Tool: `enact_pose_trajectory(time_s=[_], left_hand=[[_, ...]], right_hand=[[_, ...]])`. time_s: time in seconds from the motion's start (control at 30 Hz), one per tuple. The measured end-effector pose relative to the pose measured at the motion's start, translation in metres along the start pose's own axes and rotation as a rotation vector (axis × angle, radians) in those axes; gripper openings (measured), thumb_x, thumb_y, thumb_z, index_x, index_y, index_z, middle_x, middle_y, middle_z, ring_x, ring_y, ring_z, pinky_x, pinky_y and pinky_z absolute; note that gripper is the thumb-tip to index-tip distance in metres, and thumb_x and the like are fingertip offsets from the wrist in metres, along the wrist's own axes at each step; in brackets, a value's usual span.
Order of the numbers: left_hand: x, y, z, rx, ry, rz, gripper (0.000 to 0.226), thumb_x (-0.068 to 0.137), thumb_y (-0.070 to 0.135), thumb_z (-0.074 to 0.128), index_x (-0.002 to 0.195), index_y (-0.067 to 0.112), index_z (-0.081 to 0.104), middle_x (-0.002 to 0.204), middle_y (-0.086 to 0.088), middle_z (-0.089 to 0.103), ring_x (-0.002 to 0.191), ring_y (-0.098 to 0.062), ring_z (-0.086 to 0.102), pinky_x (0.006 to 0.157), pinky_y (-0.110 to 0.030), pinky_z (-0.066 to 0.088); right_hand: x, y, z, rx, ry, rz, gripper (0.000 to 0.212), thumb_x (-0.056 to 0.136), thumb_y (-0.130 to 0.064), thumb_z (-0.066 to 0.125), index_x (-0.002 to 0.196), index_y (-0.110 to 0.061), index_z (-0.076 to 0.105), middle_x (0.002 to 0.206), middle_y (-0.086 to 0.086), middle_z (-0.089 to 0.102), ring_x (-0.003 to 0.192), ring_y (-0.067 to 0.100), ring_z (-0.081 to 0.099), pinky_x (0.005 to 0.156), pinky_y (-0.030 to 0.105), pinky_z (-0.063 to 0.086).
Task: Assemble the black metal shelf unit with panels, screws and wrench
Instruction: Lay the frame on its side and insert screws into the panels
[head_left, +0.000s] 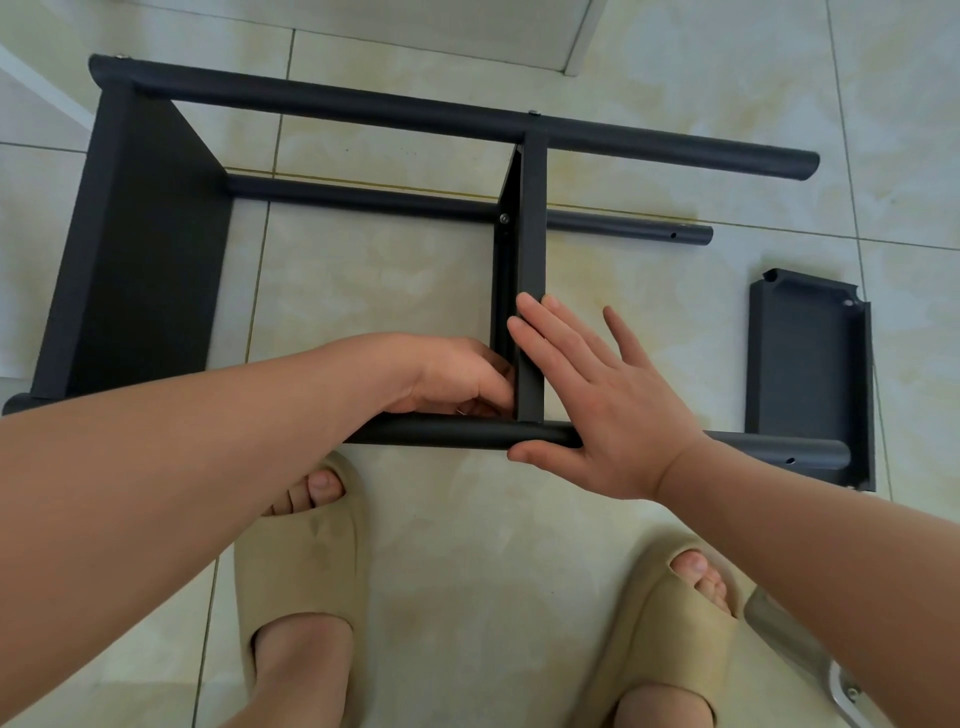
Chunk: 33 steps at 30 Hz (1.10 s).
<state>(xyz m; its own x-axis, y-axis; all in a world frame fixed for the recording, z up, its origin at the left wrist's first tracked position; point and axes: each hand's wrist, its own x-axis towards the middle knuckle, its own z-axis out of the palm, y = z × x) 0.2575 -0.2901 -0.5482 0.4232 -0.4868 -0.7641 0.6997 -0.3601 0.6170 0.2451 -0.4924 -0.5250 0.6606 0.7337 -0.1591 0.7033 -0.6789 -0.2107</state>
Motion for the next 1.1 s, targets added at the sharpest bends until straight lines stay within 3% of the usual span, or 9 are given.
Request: enact_pose_trajectory(time_s=[0.1,0.37,1.0,1.1], left_hand=[[0.0008,-0.0017,0.0003,-0.022,0.008,-0.010,0.015,0.091,0.003,0.057,0.103,0.002,0.065,0.083,-0.013,0.068,0.072,-0.022,0.066,0.066,-0.028,0.051],[-0.0001,-0.0008,0.0008,-0.052,0.000,-0.017,0.013,0.089,-0.001,0.056,0.083,0.007,0.065,0.068,-0.007,0.067,0.062,-0.018,0.064,0.061,-0.025,0.050],[0.0035,-0.0067,-0.0046,-0.158,-0.034,-0.013,0.017,0.088,-0.007,0.057,0.085,0.007,0.066,0.080,-0.015,0.066,0.073,-0.025,0.065,0.073,-0.033,0.052],[0.0010,-0.0036,-0.0021,-0.121,-0.043,-0.035,0.017,0.090,-0.001,0.055,0.080,0.009,0.064,0.071,-0.008,0.066,0.067,-0.020,0.063,0.069,-0.030,0.050]], right_hand=[[-0.0005,0.0002,0.0002,0.004,0.004,0.000,0.098,0.090,-0.079,0.032,0.161,-0.014,0.019,0.170,0.000,0.007,0.157,0.019,0.007,0.120,0.063,0.018],[-0.0006,-0.0003,0.0000,-0.005,0.004,0.000,0.098,0.090,-0.080,0.031,0.162,-0.015,0.018,0.170,0.000,0.007,0.157,0.018,0.006,0.120,0.063,0.017],[-0.0005,-0.0003,0.0008,-0.020,-0.001,-0.009,0.098,0.091,-0.080,0.032,0.162,-0.013,0.017,0.170,0.001,0.006,0.157,0.020,0.006,0.120,0.063,0.018],[-0.0006,-0.0004,0.0007,-0.019,0.004,-0.007,0.098,0.091,-0.080,0.031,0.161,-0.013,0.018,0.170,0.001,0.007,0.157,0.020,0.007,0.120,0.063,0.018]])
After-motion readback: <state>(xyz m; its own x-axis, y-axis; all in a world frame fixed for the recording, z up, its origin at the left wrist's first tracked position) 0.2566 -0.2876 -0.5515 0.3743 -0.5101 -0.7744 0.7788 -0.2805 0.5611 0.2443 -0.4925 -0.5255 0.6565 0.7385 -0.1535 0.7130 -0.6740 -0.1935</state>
